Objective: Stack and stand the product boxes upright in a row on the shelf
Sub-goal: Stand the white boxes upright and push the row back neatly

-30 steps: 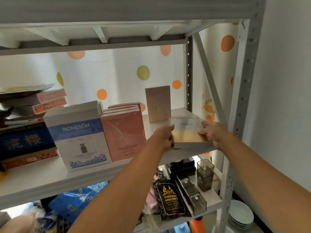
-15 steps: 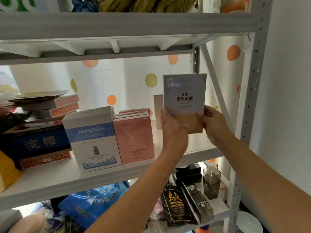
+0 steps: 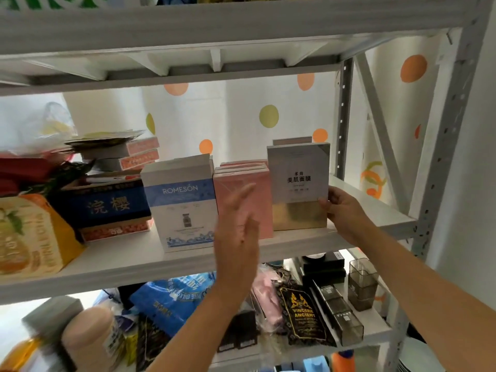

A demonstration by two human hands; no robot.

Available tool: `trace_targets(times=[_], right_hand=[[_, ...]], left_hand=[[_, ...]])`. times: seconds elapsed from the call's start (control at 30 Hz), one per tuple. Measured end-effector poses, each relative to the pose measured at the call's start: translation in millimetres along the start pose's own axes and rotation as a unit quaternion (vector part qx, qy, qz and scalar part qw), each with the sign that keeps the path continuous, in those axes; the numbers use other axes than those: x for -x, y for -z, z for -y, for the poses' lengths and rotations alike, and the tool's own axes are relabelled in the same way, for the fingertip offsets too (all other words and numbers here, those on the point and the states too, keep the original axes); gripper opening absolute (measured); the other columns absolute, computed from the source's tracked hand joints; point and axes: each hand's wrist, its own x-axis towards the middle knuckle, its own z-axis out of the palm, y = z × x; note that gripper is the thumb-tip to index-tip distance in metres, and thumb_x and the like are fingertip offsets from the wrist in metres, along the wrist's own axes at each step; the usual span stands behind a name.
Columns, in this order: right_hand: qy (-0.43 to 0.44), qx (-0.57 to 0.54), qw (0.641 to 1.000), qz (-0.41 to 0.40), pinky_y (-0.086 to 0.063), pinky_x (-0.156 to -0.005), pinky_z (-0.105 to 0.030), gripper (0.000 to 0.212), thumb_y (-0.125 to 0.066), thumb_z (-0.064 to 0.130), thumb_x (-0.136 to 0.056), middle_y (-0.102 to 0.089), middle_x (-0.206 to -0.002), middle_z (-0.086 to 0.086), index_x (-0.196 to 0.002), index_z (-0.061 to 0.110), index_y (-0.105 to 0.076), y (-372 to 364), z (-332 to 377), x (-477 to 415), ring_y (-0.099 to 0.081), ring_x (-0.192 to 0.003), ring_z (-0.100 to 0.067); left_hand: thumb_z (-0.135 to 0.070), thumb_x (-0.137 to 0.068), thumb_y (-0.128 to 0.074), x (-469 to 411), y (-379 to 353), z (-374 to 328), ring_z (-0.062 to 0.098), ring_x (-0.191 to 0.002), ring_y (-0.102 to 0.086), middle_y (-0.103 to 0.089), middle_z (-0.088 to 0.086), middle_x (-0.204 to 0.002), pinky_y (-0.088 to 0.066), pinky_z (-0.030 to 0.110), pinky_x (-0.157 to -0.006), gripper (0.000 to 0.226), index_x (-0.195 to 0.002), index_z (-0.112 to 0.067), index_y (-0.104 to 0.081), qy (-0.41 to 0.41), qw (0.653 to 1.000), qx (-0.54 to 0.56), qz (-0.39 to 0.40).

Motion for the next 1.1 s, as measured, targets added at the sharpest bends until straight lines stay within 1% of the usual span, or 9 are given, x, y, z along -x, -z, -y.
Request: trace_targets(times=[0.07,0.13,0.23,0.33,0.67,0.77,0.87,0.93,1.1], right_hand=[[-0.003,-0.001,1.0,0.013,-0.052,-0.093,-0.037,0.034,-0.05,0.001,-0.098,-0.066,-0.125,-0.008,-0.13,0.011,-0.056,3.5,-1.0,-3.4,-0.062,-0.115,-0.025],[-0.008,-0.002,1.0,0.014,-0.051,-0.095,-0.038,0.036,-0.049,-0.001,-0.098,-0.065,-0.127,-0.01,-0.132,0.01,-0.055,9.0,-1.0,-5.5,-0.061,-0.116,-0.027],[-0.01,-0.013,1.0,0.022,-0.054,-0.092,-0.035,0.038,-0.05,-0.001,-0.097,-0.065,-0.127,-0.012,-0.133,0.008,-0.054,15.5,1.1,-7.0,-0.062,-0.117,-0.028],[-0.013,-0.02,0.999,0.041,-0.057,-0.083,-0.029,0.034,-0.05,0.003,-0.097,-0.067,-0.124,-0.009,-0.127,0.014,-0.059,14.4,1.4,-6.1,-0.063,-0.115,-0.026],[-0.016,-0.039,0.996,0.075,-0.058,-0.084,-0.027,0.032,-0.046,0.002,-0.098,-0.069,-0.118,-0.004,-0.124,0.016,-0.058,10.0,1.4,-3.0,-0.064,-0.11,-0.02],[-0.009,-0.039,0.996,0.079,-0.058,-0.084,-0.027,0.031,-0.055,0.009,-0.093,-0.07,-0.116,-0.003,-0.123,0.017,-0.058,12.3,0.5,-3.3,-0.064,-0.11,-0.021],[-0.002,-0.04,0.994,0.1,-0.058,-0.083,-0.027,0.065,-0.084,0.037,-0.066,-0.072,-0.116,-0.003,-0.122,0.017,-0.06,16.3,-0.1,-4.3,-0.068,-0.108,-0.019],[0.0,-0.04,0.993,0.107,-0.058,-0.083,-0.027,0.084,-0.091,0.046,-0.051,-0.072,-0.116,-0.003,-0.123,0.016,-0.059,19.0,-0.7,-4.6,-0.069,-0.107,-0.017],[0.017,-0.053,0.994,0.098,-0.057,-0.082,-0.026,0.088,-0.091,0.046,-0.051,-0.071,-0.118,-0.004,-0.125,0.011,-0.058,21.9,-4.6,-7.3,-0.068,-0.107,-0.018]], left_hand=[[-0.011,-0.093,-0.062,-7.2,27.7,12.9,0.013,-0.134,-0.043,-0.047,-0.002,-0.141,-0.036,0.027,-0.111,0.05,-0.139,-0.015,-0.044,-0.033,0.991,-0.052,-0.12],[-0.029,-0.086,-0.071,-18.9,49.8,36.1,0.02,-0.14,-0.033,-0.033,0.007,-0.149,-0.032,0.037,-0.116,0.077,-0.148,-0.014,-0.027,0.014,0.977,-0.09,-0.194],[-0.057,-0.068,-0.075,-33.9,62.6,61.5,0.026,-0.149,-0.013,-0.011,0.012,-0.16,-0.021,0.051,-0.119,0.12,-0.154,-0.013,-0.005,0.111,0.958,-0.178,-0.197],[-0.075,-0.051,-0.069,-36.4,50.6,73.2,0.03,-0.15,-0.004,0.0,0.014,-0.162,-0.012,0.054,-0.12,0.142,-0.154,-0.013,0.006,0.195,0.94,-0.231,-0.156],[-0.086,-0.045,-0.063,-20.8,35.7,95.0,0.033,-0.15,0.003,0.008,0.015,-0.162,-0.009,0.063,-0.116,0.147,-0.154,-0.018,0.009,0.217,0.923,-0.277,-0.155],[-0.086,-0.044,-0.063,-21.7,35.3,96.0,0.033,-0.15,0.003,0.007,0.015,-0.162,-0.011,0.063,-0.116,0.147,-0.154,-0.02,0.008,0.217,0.922,-0.279,-0.156],[-0.084,-0.044,-0.064,-22.3,35.8,97.9,0.032,-0.15,0.003,0.006,0.014,-0.162,-0.011,0.062,-0.117,0.145,-0.154,-0.021,0.007,0.223,0.919,-0.285,-0.156],[-0.083,-0.046,-0.066,-21.2,35.8,99.1,0.032,-0.15,0.003,0.005,0.015,-0.162,-0.011,0.061,-0.117,0.144,-0.154,-0.021,0.006,0.22,0.918,-0.29,-0.154],[-0.083,-0.046,-0.066,-21.5,35.5,98.8,0.032,-0.15,0.002,0.005,0.015,-0.162,-0.012,0.06,-0.118,0.143,-0.154,-0.022,0.005,0.225,0.917,-0.292,-0.153]])
